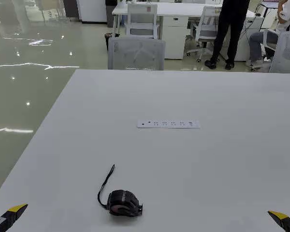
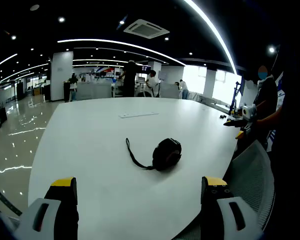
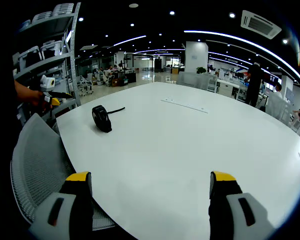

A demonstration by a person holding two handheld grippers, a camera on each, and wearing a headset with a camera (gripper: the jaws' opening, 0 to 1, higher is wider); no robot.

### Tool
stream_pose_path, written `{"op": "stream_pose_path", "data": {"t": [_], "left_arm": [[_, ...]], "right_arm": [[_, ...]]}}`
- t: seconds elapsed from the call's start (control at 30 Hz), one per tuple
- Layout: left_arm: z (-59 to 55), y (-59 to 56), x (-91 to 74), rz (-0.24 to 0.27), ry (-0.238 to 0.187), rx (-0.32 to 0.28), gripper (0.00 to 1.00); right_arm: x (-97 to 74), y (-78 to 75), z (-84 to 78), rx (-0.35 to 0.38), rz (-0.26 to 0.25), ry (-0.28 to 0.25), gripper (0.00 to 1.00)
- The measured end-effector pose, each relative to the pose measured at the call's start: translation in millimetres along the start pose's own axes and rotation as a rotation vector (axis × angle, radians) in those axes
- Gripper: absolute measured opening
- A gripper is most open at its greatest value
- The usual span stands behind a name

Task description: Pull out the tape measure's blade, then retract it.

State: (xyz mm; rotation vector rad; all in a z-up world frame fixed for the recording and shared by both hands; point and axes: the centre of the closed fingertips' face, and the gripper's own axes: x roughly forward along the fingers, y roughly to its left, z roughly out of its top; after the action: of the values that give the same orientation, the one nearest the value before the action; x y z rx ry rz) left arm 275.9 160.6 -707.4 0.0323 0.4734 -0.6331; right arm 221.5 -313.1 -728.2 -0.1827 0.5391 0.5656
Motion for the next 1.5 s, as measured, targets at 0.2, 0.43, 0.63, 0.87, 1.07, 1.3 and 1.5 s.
{"op": "stream_pose_path", "data": {"t": [0.2,0.43,0.63,0.87,1.07,1.3,1.5], "left_arm": [[0.5,0.2,1.3,-0.002,0.002,0.000,1.00],[0.8,0.4,1.7,-0.003,0.002,0.000,1.00],[1.1,1.4,2.4,-0.003,0.001,-0.001,1.00],[0.1,4.7,5.9,-0.006,0.004,0.001,1.00],[-3.7,3.1,10.7,-0.025,0.027,0.011,1.00],[5.6,-8.7,28.9,-0.113,0.087,0.133,1.00],[16.6,-19.4,49.3,-0.218,0.148,0.222,1.00]], "right_arm": [[-0.5,-0.9,-2.9,0.010,-0.005,0.006,1.00],[-0.1,-0.4,-3.8,0.011,-0.003,0.009,1.00],[1.0,-0.4,-5.2,0.011,-0.003,0.011,1.00],[2.9,0.2,-7.3,0.017,-0.004,0.016,1.00],[4.2,0.6,-8.1,0.017,-0.003,0.024,1.00],[12.9,3.0,4.1,-0.016,0.026,0.019,1.00],[24.6,7.7,18.1,-0.065,0.080,0.011,0.99]]}}
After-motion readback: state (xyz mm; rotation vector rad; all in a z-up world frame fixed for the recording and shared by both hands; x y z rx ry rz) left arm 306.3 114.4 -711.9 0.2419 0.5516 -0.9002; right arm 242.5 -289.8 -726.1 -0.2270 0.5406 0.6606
